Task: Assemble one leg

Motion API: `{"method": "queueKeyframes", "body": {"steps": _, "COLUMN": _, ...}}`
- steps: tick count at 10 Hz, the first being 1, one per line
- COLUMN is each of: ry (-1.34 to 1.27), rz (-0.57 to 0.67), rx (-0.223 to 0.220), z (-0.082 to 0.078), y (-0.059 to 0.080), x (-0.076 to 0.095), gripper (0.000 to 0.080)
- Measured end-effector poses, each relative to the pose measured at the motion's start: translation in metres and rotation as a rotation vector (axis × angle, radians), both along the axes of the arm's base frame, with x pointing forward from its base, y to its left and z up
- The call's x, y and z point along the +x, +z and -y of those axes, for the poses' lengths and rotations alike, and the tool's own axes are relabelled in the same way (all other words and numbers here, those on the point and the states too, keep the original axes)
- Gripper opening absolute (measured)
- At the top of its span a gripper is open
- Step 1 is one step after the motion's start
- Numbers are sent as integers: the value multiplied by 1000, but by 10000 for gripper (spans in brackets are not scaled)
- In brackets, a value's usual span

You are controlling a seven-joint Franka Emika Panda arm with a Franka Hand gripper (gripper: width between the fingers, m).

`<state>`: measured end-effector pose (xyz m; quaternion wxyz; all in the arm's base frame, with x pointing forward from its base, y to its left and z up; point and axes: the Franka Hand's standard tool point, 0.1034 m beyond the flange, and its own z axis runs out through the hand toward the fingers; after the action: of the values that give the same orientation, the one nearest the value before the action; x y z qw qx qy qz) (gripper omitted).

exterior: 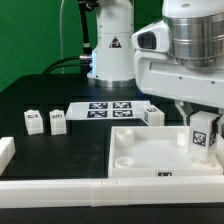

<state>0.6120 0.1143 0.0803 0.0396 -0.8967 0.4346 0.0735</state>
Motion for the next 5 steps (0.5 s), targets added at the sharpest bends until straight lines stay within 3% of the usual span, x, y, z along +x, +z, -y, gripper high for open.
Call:
{"method": "queueKeyframes", "body": {"steps": 2, "ry": -276, "rz": -21, "rx": -36, "z": -5, "y": 0, "x": 2, "gripper": 292}}
{"method": "queueKeyframes", "body": {"steps": 5, "ry": -352, "rz": -31, "rx": -33, "z": -8, "y": 0, "x": 3, "gripper": 294}}
